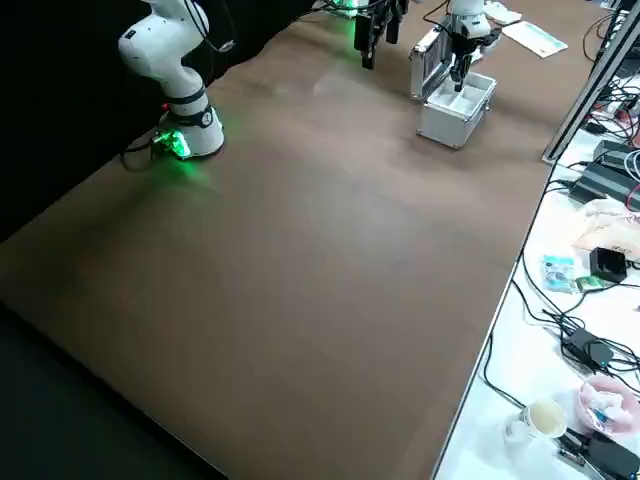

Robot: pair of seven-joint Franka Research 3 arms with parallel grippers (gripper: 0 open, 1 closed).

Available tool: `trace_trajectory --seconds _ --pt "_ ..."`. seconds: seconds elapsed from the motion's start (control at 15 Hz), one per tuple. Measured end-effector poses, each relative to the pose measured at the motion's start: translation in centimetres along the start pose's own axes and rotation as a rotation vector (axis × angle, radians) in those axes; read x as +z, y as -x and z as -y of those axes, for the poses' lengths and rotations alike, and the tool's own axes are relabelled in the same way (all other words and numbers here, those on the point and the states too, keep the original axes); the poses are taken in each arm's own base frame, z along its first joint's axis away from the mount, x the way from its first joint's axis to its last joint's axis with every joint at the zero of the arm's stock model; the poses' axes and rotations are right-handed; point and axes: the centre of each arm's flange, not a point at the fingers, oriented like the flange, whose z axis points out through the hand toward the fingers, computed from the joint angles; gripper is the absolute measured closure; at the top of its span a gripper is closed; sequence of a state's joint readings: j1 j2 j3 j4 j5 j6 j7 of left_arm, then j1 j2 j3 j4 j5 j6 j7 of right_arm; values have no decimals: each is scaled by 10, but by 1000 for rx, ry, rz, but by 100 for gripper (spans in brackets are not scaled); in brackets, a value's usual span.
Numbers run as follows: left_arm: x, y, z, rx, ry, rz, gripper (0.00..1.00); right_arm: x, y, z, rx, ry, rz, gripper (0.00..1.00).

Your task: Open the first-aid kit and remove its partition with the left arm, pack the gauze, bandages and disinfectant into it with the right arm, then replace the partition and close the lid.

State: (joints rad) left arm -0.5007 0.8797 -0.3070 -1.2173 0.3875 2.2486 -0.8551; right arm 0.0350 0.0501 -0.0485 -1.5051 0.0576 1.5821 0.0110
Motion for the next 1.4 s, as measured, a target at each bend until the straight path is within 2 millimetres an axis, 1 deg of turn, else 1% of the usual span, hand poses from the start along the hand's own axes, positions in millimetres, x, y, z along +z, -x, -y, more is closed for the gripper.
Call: trace_trajectory --seconds 0.4,0.47,0.6,0.8,1.0,1.07,1.2,1.27,1.4 --pt "6 2 0 1 -3 7 96 0 0 0 0 0 0 1" --pt "6 2 0 1 -3 6 93 0 0 0 0 0 0 1" --pt "6 1 1 -1 -3 5 89 0 0 0 0 0 0 1" --pt "3 -3 3 -6 0 -3 67 0 0 0 0 0 0 1" --pt "-2 -5 2 -9 5 -10 65 0 0 0 0 0 0 1" --pt "-3 -6 2 -10 5 -11 62 0 0 0 0 0 0 1" --pt "-6 -6 2 -10 7 -13 62 0 0 0 -1 0 0 1" --pt "-9 -7 2 -13 9 -14 62 0 0 0 -1 0 0 1" --pt "-20 -11 2 -40 31 -9 62 0 0 1 -1 0 0 1"
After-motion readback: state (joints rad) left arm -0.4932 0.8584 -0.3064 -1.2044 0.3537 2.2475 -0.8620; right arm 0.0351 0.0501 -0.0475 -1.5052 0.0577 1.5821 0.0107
